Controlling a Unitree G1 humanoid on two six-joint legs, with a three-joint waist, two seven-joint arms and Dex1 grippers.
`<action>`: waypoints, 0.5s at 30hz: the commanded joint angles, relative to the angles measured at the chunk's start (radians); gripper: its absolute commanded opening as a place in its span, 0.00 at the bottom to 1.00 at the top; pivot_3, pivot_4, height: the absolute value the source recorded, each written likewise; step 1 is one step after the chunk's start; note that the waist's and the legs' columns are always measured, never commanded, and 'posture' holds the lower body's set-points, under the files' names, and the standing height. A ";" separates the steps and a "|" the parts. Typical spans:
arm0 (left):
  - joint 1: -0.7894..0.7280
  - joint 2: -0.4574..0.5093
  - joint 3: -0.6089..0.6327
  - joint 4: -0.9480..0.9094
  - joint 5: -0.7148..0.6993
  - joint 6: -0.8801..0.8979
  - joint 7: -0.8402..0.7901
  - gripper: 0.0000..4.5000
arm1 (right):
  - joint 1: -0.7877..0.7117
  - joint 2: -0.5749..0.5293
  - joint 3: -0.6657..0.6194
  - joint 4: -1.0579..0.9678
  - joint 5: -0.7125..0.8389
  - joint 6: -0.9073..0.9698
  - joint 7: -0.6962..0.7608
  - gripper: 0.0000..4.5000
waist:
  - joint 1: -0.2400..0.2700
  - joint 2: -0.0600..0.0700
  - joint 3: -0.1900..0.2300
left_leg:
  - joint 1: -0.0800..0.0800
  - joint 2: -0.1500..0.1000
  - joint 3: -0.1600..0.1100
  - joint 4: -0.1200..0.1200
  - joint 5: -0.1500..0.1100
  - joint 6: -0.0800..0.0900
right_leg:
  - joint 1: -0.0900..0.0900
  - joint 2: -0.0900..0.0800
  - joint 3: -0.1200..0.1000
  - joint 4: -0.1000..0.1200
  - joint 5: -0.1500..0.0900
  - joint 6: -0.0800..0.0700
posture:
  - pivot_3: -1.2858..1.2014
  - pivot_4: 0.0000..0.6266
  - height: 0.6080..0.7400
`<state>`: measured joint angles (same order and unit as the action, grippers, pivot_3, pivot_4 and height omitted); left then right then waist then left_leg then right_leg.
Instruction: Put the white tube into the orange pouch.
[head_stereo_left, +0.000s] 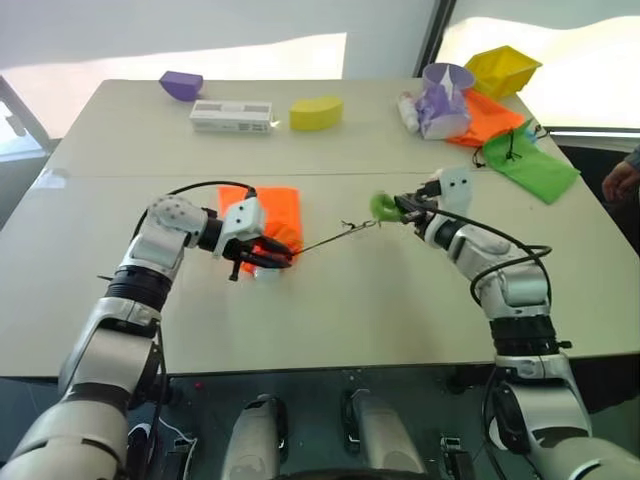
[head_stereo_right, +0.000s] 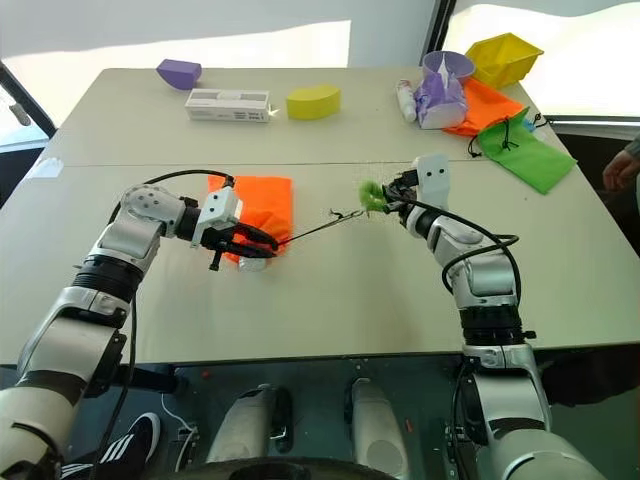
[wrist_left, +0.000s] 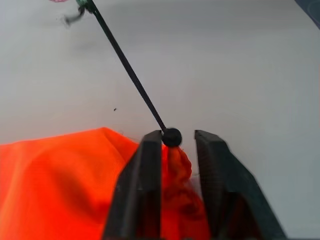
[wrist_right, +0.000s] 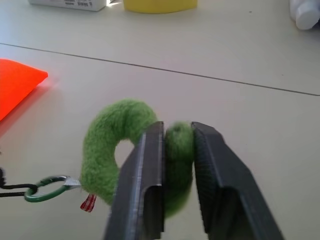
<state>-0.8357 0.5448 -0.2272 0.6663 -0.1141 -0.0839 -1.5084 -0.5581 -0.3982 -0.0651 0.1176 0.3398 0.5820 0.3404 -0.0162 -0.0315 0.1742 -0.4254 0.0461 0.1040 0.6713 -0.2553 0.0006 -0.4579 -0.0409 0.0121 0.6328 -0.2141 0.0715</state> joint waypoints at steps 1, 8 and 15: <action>-0.008 -0.008 0.065 -0.045 -0.070 0.066 0.008 0.62 | 0.013 -0.034 -0.020 -0.075 0.009 0.003 0.049 0.58 | 0.000 0.000 0.000 | 0.000 0.000 0.000 0.001 0.000 0.000 | 0.000 0.000 0.000 0.000 0.000 0.000 | 0.52 0.24 1.00; 0.024 0.052 0.170 -0.148 -0.181 0.252 0.015 1.00 | 0.101 -0.138 -0.016 -0.209 0.048 0.002 0.231 0.99 | -0.003 0.000 0.000 | -0.001 0.001 -0.001 0.007 0.000 0.000 | 0.001 0.001 0.000 0.003 0.000 0.000 | 0.52 0.24 1.00; 0.165 0.084 0.334 -0.298 -0.230 0.289 0.241 1.00 | 0.262 -0.245 -0.050 -0.394 0.123 -0.079 0.440 0.99 | -0.001 0.000 0.000 | 0.001 0.001 -0.002 0.011 0.000 0.000 | 0.002 0.000 0.001 0.007 0.000 0.000 | 0.52 0.24 1.00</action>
<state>-0.7031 0.6150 0.0690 0.4196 -0.3414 0.2110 -1.3264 -0.3132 -0.6221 -0.0880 -0.2008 0.4224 0.5278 0.7348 -0.0175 -0.0314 0.1742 -0.4236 0.0477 0.1020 0.6820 -0.2556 0.0008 -0.4553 -0.0416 0.0129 0.6396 -0.2139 0.0716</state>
